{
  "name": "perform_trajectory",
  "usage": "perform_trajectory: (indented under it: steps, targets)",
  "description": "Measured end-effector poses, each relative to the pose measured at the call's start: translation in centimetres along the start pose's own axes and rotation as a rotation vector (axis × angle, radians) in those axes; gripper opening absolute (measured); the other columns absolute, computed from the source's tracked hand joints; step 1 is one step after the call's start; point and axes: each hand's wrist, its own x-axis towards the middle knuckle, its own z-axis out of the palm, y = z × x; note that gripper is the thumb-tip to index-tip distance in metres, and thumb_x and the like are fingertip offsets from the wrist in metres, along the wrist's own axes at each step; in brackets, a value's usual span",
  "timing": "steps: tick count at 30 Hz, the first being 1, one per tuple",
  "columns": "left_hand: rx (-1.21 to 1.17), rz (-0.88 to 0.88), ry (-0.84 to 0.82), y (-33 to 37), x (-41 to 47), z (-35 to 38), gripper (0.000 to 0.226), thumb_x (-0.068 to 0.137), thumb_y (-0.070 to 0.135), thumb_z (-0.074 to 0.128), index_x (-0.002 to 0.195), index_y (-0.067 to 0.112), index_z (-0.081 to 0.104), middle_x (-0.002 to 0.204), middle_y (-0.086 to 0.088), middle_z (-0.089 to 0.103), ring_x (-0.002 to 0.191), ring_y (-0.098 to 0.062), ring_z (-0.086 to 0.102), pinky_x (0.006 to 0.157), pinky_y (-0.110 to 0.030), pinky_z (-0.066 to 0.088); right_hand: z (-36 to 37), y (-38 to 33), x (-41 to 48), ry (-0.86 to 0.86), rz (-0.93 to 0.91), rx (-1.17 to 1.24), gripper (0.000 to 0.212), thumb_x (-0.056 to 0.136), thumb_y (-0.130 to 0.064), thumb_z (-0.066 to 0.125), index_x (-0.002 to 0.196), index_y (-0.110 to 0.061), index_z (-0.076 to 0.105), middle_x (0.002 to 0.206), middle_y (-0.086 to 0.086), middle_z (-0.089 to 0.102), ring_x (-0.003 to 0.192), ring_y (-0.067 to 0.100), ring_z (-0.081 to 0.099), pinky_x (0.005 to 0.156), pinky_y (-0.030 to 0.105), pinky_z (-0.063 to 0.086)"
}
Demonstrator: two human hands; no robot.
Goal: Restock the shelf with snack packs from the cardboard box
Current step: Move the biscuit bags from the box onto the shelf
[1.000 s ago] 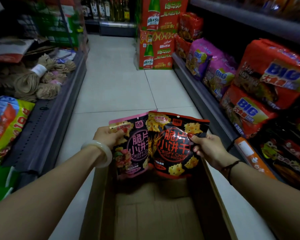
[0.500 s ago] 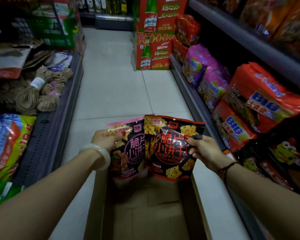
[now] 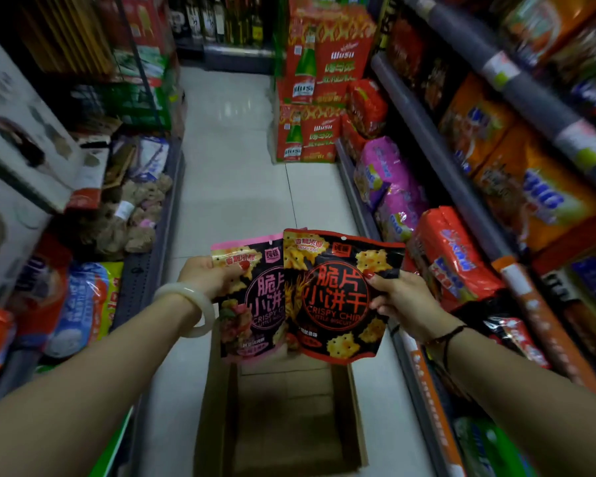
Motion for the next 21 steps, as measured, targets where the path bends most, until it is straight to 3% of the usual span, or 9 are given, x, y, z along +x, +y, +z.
perform_trajectory:
  steps: [5,9,15,19,21]
  targets:
    - [-0.025,0.013,-0.028,7.9,-5.2,-1.4,0.009,0.082,0.007,0.069,0.074,0.004,0.068,0.049,-0.001,0.067,0.048,-0.016,0.064,0.059,-0.029,0.056,-1.0,-8.3,-5.3,-0.009,-0.017,-0.001,0.01,0.093,-0.004,0.055,0.084,-0.007,0.058,0.042,-0.001,0.061,0.031,0.006,0.052,0.031,0.014,0.038]
    - [-0.032,0.052,-0.043,14.9,-9.6,-2.3,0.009,0.083,0.004,0.067,0.074,0.005,0.066,0.046,0.0,0.066,0.04,-0.011,0.063,0.045,-0.02,0.054,-1.8,-15.0,-9.5,0.014,-0.038,0.008,0.012,0.093,-0.004,0.055,0.081,-0.007,0.058,0.04,-0.001,0.06,0.03,0.006,0.051,0.03,0.014,0.037]
    - [-0.012,0.134,-0.06,24.6,-15.9,-3.4,0.019,0.084,0.003,0.065,0.066,0.005,0.06,0.043,0.0,0.063,0.035,-0.007,0.059,0.037,-0.016,0.047,-3.2,-24.0,-15.3,0.036,-0.074,0.057,0.009,0.092,-0.004,0.056,0.084,-0.006,0.059,0.038,-0.002,0.058,0.028,0.005,0.049,0.03,0.013,0.035]
    - [-0.032,0.208,-0.07,30.4,-20.0,-4.1,0.012,0.084,0.001,0.065,0.072,0.004,0.064,0.066,-0.011,0.071,0.053,-0.018,0.066,0.057,-0.028,0.058,-4.3,-29.4,-18.9,0.06,-0.129,0.061,0.011,0.093,-0.003,0.054,0.083,-0.007,0.057,0.038,-0.003,0.058,0.028,0.006,0.049,0.03,0.013,0.035]
    - [-0.028,0.244,-0.072,33.2,-22.0,-4.4,0.007,0.084,0.0,0.064,0.077,0.002,0.066,0.055,-0.003,0.069,0.049,-0.015,0.066,0.05,-0.024,0.057,-4.9,-31.9,-20.5,0.079,-0.162,0.054,0.014,0.093,-0.003,0.053,0.08,-0.007,0.055,0.037,-0.003,0.057,0.028,0.006,0.049,0.03,0.013,0.035]
